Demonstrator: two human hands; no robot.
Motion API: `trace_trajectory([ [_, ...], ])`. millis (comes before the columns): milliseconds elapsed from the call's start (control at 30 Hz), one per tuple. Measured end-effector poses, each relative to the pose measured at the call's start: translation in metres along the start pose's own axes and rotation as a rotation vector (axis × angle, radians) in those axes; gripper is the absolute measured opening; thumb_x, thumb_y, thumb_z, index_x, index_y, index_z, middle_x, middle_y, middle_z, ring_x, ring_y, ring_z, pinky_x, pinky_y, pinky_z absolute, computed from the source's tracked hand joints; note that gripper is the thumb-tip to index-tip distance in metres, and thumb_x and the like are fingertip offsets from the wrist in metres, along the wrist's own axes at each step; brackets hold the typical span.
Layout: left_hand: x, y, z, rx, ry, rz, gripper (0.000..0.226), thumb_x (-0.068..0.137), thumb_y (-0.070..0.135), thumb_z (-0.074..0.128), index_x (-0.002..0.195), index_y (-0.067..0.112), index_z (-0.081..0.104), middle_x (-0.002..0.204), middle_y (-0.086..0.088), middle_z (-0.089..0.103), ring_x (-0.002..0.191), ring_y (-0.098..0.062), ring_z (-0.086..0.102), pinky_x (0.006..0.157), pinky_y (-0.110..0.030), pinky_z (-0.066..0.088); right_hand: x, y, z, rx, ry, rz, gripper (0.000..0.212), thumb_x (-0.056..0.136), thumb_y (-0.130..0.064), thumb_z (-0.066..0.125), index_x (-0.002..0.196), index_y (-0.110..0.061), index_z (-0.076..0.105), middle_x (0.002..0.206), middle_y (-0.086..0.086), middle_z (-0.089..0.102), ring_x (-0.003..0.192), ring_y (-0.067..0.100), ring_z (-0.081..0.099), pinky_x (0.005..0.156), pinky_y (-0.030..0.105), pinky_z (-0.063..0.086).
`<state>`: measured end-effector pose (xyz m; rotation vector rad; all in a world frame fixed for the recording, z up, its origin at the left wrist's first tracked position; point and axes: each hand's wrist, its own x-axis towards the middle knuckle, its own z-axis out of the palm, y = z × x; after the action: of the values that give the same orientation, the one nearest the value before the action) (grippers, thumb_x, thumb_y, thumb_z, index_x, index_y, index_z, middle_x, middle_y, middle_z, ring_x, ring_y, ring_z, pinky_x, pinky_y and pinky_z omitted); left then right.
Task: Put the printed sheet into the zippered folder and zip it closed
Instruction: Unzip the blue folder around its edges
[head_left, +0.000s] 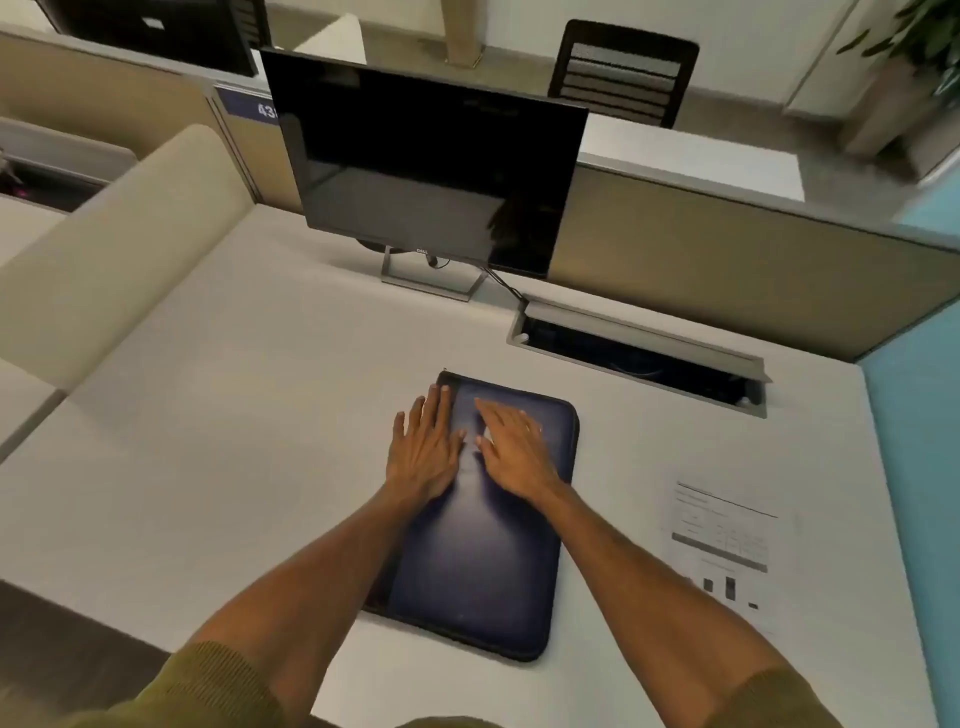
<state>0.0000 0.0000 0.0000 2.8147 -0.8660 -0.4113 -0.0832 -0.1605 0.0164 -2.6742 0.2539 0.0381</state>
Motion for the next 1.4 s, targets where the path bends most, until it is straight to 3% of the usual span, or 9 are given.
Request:
trace_trajectory([
  [167, 0.022, -0.008, 0.0, -0.025, -0.022, -0.033, 0.069, 0.114, 0.05, 0.017, 0.17, 0.017, -0.004, 0.18, -0.004, -0.005, 0.166, -0.025, 0.003, 0.134, -0.048, 0.008, 0.057, -0.003, -0.007, 0.024, 0.005, -0.039, 0.035, 0.104, -0.02, 0.053, 0.137, -0.019, 0.065, 0.139, 0.003, 0.066, 0.129, 0.025, 0.056, 0.108, 0.042, 0.039],
  [300, 0.038, -0.013, 0.002, -0.078, 0.002, -0.015, 0.066, 0.114, 0.046, 0.02, 0.171, 0.017, 0.005, 0.179, -0.005, 0.008, 0.165, -0.026, 0.012, 0.133, -0.047, 0.013, 0.095, -0.006, -0.013, 0.056, 0.011, -0.036, 0.027, 0.104, -0.015, 0.052, 0.116, -0.022, 0.074, 0.117, 0.0, 0.072, 0.11, 0.025, 0.061, 0.096, 0.044, 0.045],
  [467, 0.058, -0.012, -0.006, -0.2, 0.097, -0.03, 0.055, 0.112, 0.04, 0.033, 0.161, 0.016, 0.033, 0.164, -0.008, 0.041, 0.144, -0.032, 0.044, 0.114, -0.049, 0.041, 0.132, 0.0, -0.008, 0.104, -0.036, -0.001, 0.029, 0.104, -0.013, 0.053, 0.124, -0.026, 0.07, 0.122, -0.003, 0.067, 0.112, 0.022, 0.062, 0.098, 0.042, 0.047],
  [633, 0.075, -0.013, -0.003, -0.219, 0.14, -0.066, 0.041, 0.11, 0.04, 0.035, 0.141, 0.017, 0.048, 0.141, -0.008, 0.056, 0.12, -0.031, 0.055, 0.097, -0.047, 0.049, 0.155, 0.001, -0.003, 0.119, -0.126, -0.005, 0.049, 0.089, 0.0, 0.067, 0.127, -0.031, 0.07, 0.123, -0.004, 0.06, 0.11, 0.019, 0.063, 0.088, 0.041, 0.055],
  [767, 0.085, -0.012, -0.001, -0.269, 0.205, -0.117, 0.034, 0.11, 0.037, 0.038, 0.13, 0.014, 0.053, 0.129, -0.009, 0.058, 0.111, -0.029, 0.054, 0.093, -0.044, 0.046, 0.173, 0.002, -0.003, 0.08, -0.207, -0.033, 0.048, 0.083, -0.011, 0.082, 0.123, -0.033, 0.071, 0.118, -0.006, 0.057, 0.1, 0.02, 0.06, 0.081, 0.038, 0.052],
  [933, 0.09, -0.015, 0.002, -0.37, 0.245, -0.153, 0.036, 0.108, 0.04, 0.043, 0.134, 0.017, 0.05, 0.132, -0.006, 0.058, 0.114, -0.026, 0.053, 0.098, -0.043, 0.046, 0.188, 0.01, -0.004, 0.029, -0.244, -0.085, 0.03, 0.09, -0.011, 0.076, 0.112, -0.031, 0.074, 0.113, -0.005, 0.056, 0.094, 0.02, 0.059, 0.075, 0.034, 0.047],
  [1133, 0.092, -0.02, 0.004, -0.255, 0.243, -0.079, 0.028, 0.107, 0.035, 0.041, 0.128, 0.02, 0.051, 0.129, -0.006, 0.055, 0.109, -0.028, 0.053, 0.092, -0.045, 0.046, 0.191, 0.023, -0.01, -0.034, -0.228, -0.184, 0.006, 0.097, -0.027, 0.072, 0.102, -0.029, 0.074, 0.112, -0.005, 0.059, 0.093, 0.019, 0.06, 0.074, 0.035, 0.05],
  [1300, 0.098, -0.029, 0.003, -0.203, 0.183, -0.029, 0.029, 0.109, 0.037, 0.035, 0.129, 0.022, 0.049, 0.132, -0.008, 0.051, 0.114, -0.029, 0.051, 0.096, -0.048, 0.043, 0.182, 0.025, -0.007, -0.153, -0.152, -0.324, 0.012, 0.1, -0.018, 0.065, 0.103, -0.028, 0.072, 0.101, -0.006, 0.067, 0.095, 0.017, 0.053, 0.083, 0.038, 0.045],
  [1400, 0.106, -0.036, 0.0, -0.155, 0.146, 0.033, 0.027, 0.109, 0.038, 0.038, 0.125, 0.019, 0.048, 0.128, -0.008, 0.05, 0.11, -0.031, 0.05, 0.094, -0.049, 0.043, 0.18, 0.029, -0.01, -0.213, -0.146, -0.378, 0.018, 0.099, -0.015, 0.064, 0.107, -0.029, 0.071, 0.096, -0.01, 0.066, 0.09, 0.014, 0.048, 0.078, 0.033, 0.036],
])
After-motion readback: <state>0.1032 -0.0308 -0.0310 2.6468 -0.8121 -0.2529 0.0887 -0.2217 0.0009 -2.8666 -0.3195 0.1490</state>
